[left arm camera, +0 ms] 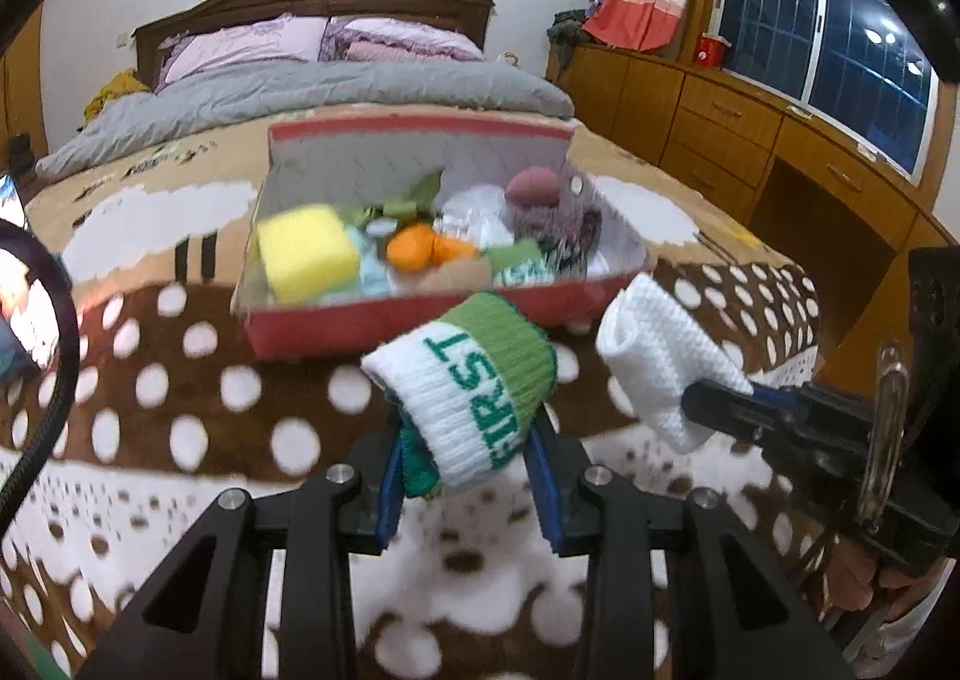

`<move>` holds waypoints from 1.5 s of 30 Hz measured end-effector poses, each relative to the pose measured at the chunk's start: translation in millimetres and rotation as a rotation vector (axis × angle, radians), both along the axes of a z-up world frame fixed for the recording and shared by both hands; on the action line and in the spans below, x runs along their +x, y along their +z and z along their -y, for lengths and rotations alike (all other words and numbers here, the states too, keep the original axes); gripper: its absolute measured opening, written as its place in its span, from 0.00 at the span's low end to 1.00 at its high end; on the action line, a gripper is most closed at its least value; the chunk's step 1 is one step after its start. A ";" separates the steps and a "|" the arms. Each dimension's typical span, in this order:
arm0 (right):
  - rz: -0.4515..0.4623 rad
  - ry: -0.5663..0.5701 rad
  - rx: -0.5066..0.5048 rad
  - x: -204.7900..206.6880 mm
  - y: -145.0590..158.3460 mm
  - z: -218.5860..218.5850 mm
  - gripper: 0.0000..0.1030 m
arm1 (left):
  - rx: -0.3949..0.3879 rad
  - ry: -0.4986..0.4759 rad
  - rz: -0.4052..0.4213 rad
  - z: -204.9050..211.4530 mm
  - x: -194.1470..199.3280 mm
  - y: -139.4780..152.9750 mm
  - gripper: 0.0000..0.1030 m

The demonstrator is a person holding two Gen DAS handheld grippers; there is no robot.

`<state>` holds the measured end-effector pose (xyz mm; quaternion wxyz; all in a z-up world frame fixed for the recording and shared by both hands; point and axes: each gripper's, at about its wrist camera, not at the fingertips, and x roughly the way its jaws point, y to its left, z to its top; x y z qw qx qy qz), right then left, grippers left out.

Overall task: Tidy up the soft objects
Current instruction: 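Carry the white towel and 'FIRST' sock over the box and lower them in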

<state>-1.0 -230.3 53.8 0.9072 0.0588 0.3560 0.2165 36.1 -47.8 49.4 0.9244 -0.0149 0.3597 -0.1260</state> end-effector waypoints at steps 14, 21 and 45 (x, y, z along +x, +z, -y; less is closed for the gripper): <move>0.067 -0.020 -0.015 46.3 31.4 -0.3 0.12 | -0.029 0.020 0.046 6.4 57.5 27.2 0.36; 0.074 -0.045 -0.019 82.1 28.5 -3.8 0.12 | -0.006 0.047 0.028 6.6 89.2 23.1 0.36; -0.004 -0.125 -0.052 164.6 -16.5 -11.3 0.12 | -0.006 0.110 -0.100 8.4 155.0 -33.7 0.37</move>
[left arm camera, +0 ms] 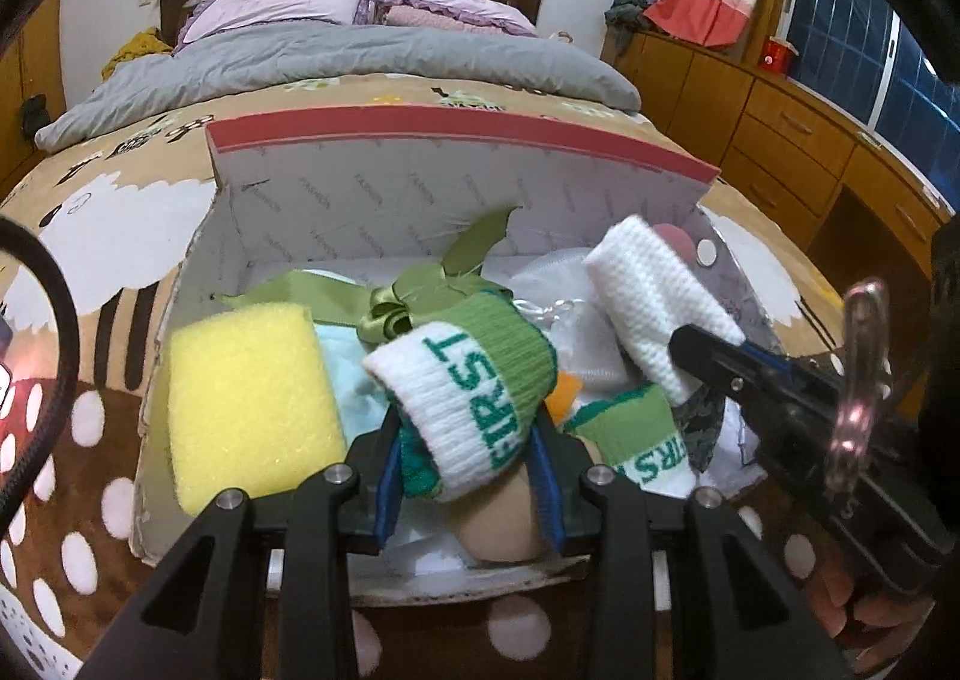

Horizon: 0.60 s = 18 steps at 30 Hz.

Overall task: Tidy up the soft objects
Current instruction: 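Carry the white towel and 'FIRST' sock over the box and lower them in, then open both grippers to release the towel and sock in the box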

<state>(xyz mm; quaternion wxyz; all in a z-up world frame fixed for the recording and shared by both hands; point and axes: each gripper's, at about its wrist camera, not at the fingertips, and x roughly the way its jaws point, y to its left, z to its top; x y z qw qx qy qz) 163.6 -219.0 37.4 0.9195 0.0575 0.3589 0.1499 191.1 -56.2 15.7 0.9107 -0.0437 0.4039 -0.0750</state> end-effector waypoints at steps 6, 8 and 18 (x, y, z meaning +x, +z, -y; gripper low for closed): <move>-0.011 -0.010 -0.013 8.7 -5.5 -3.1 0.12 | -0.009 0.006 -0.007 -0.9 4.7 -3.4 0.37; -0.007 -0.009 -0.032 8.6 -7.8 -6.3 0.12 | -0.012 0.007 -0.009 -2.0 5.6 -4.4 0.38; 0.018 -0.007 -0.024 6.8 -7.9 -9.1 0.20 | -0.017 0.016 -0.005 -5.4 6.1 -4.7 0.46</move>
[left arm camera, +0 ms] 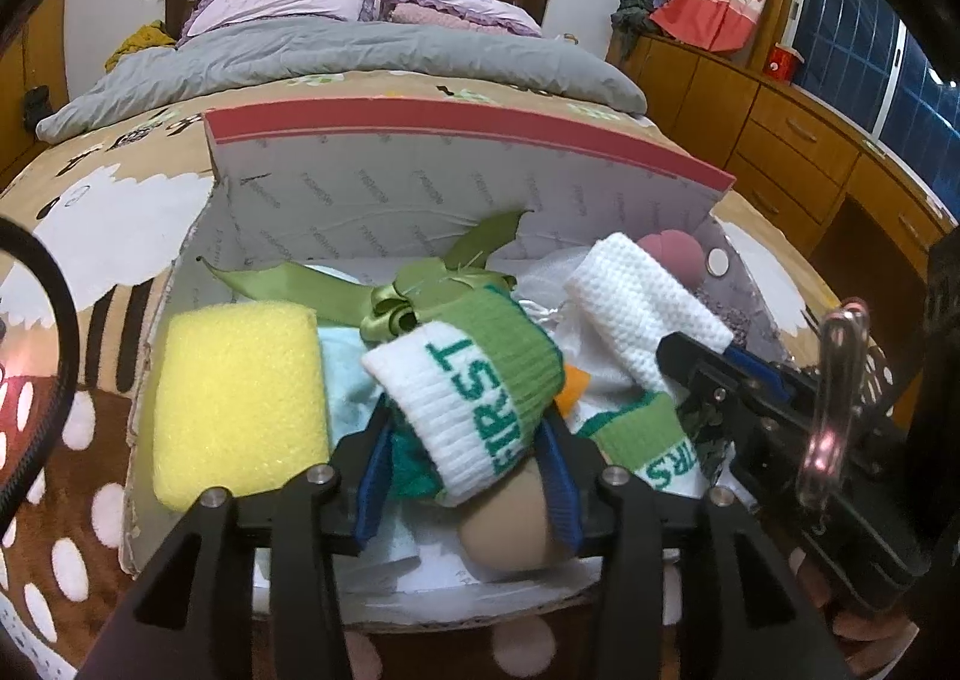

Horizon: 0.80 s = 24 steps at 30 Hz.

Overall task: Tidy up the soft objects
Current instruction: 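Open both grippers to release the towel and sock in the box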

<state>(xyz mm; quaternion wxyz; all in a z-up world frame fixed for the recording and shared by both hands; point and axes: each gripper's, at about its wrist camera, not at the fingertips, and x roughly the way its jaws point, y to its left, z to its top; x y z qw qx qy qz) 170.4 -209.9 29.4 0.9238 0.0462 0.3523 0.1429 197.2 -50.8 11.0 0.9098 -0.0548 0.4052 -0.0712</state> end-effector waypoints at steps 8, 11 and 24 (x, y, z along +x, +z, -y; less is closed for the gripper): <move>0.047 0.016 0.032 -13.7 12.3 0.5 0.48 | -0.023 0.007 -0.016 -6.7 -3.4 4.8 0.53; 0.060 0.002 0.046 -17.9 18.4 4.8 0.52 | -0.016 -0.008 -0.021 -4.5 -7.0 7.6 0.59; 0.067 -0.013 0.099 -47.2 35.7 18.9 0.53 | -0.007 0.006 0.015 -5.8 -40.5 30.3 0.71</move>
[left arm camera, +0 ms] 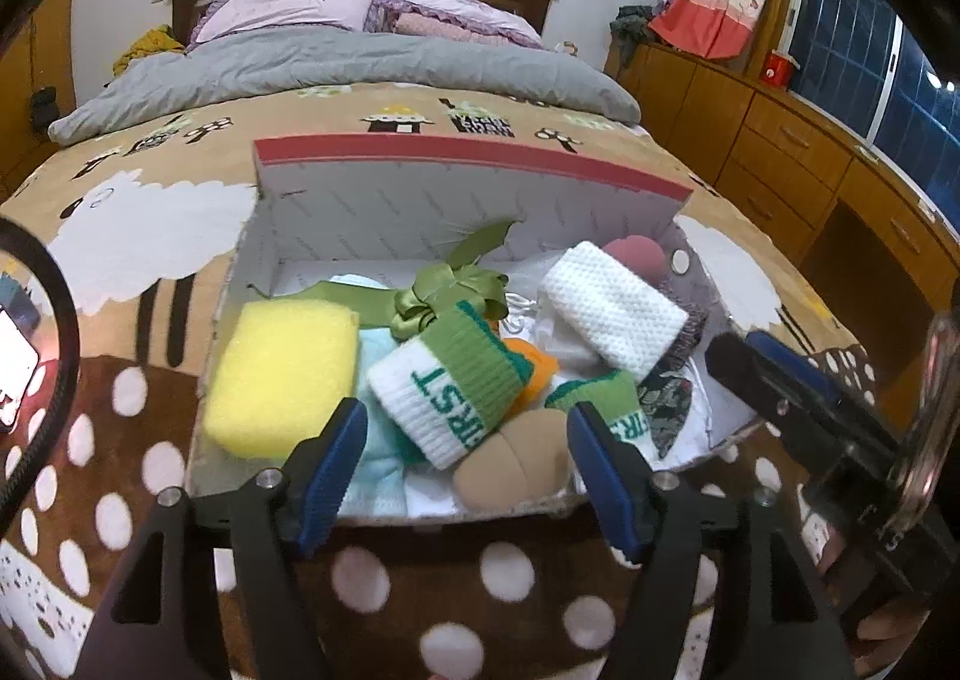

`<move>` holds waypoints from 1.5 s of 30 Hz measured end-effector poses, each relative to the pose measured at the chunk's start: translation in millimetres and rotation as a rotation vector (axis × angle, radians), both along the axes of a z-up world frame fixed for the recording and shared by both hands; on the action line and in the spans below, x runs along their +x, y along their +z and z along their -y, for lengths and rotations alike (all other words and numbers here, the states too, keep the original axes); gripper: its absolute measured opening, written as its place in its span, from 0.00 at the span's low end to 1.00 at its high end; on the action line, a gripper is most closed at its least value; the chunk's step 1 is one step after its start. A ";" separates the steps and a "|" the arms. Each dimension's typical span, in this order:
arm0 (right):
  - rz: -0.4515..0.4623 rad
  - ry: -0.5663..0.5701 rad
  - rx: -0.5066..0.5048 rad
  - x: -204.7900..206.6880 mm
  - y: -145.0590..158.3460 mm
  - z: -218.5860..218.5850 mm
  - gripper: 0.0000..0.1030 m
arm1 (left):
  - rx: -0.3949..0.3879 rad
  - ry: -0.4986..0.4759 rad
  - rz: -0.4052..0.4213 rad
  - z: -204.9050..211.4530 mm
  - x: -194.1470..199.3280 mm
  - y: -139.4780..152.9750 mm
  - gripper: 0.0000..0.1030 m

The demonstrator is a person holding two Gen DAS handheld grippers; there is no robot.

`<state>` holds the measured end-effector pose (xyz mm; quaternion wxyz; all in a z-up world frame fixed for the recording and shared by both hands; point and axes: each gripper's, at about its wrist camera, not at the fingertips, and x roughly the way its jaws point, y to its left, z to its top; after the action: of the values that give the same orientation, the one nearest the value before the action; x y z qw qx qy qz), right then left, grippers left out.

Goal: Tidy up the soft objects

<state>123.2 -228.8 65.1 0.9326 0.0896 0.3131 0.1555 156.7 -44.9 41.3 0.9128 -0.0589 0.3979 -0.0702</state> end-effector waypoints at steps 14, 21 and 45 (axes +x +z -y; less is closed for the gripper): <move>-0.028 0.034 -0.025 -49.0 -2.8 -7.8 0.64 | -0.020 0.040 0.009 -15.4 -42.4 6.2 0.78; -0.044 0.041 -0.081 -68.1 -12.0 -19.9 0.64 | 0.004 0.076 0.004 -18.7 -60.8 -3.8 0.79; -0.132 -0.047 -0.146 -62.8 -61.0 -28.0 0.64 | 0.076 0.118 -0.036 -13.2 -53.4 -50.5 0.79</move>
<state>60.5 -200.9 4.1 0.9174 0.0387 0.3822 0.1040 103.2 -31.8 -9.1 0.9096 -0.0487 0.4126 -0.0001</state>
